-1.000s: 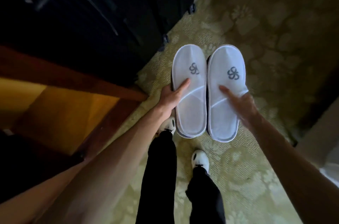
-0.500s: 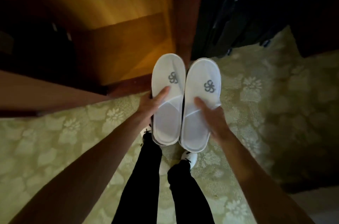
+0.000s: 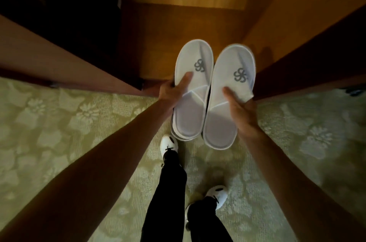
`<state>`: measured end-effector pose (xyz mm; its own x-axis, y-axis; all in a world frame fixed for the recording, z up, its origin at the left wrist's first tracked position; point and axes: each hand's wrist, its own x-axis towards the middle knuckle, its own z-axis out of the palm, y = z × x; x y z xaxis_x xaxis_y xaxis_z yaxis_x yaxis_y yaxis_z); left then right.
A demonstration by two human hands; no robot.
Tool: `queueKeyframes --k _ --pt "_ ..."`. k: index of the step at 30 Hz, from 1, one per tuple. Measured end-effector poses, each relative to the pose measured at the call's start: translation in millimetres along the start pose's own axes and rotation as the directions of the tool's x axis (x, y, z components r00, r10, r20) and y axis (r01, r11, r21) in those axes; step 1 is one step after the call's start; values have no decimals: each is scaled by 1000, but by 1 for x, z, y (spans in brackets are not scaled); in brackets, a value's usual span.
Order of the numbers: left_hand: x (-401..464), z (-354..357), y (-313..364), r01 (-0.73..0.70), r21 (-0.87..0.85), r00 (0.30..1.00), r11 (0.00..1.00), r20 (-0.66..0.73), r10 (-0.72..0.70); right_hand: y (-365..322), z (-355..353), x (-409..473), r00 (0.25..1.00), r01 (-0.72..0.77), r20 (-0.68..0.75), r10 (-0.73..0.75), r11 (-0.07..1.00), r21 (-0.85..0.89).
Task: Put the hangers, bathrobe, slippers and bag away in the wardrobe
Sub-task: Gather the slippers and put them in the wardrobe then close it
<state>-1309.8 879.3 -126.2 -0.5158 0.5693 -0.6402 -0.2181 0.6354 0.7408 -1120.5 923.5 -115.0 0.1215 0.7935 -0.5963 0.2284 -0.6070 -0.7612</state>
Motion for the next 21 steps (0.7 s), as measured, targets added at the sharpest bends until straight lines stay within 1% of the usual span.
queueKeyframes --k 2,4,8,9,11,13,15,17,18,20,21 --pt "46 6 8 -60 -5 998 998 -4 60 -11 26 33 996 36 -82 -44 995 -95" --pt "93 16 13 -142 27 990 989 -11 143 -15 49 72 983 60 -160 -92 978 -197" --pt "183 40 18 -330 81 943 940 -26 333 -16 89 154 956 109 -229 -183 947 -301" --pt "204 47 18 -353 84 934 932 -25 356 -15 98 175 956 101 -234 -179 945 -310" --pt "247 64 16 -355 30 935 934 -9 356 -10 115 220 959 81 -238 -156 952 -296" --pt "291 87 10 -360 -14 933 933 22 360 -3 130 270 954 87 -251 -163 953 -289" --pt "338 108 3 -374 -37 927 927 21 375 3 144 321 955 100 -239 -178 947 -306" --pt "388 130 -6 -393 -60 918 917 37 396 8 154 370 950 180 -193 -246 935 -306" --pt "410 140 -11 -409 -65 910 910 47 413 12 159 393 938 245 -166 -304 922 -301" --pt "449 160 -22 -455 -67 887 888 55 459 17 165 433 924 306 -135 -359 902 -305" --pt "465 168 -26 -473 -65 878 878 48 477 20 168 449 922 311 -132 -365 898 -312"
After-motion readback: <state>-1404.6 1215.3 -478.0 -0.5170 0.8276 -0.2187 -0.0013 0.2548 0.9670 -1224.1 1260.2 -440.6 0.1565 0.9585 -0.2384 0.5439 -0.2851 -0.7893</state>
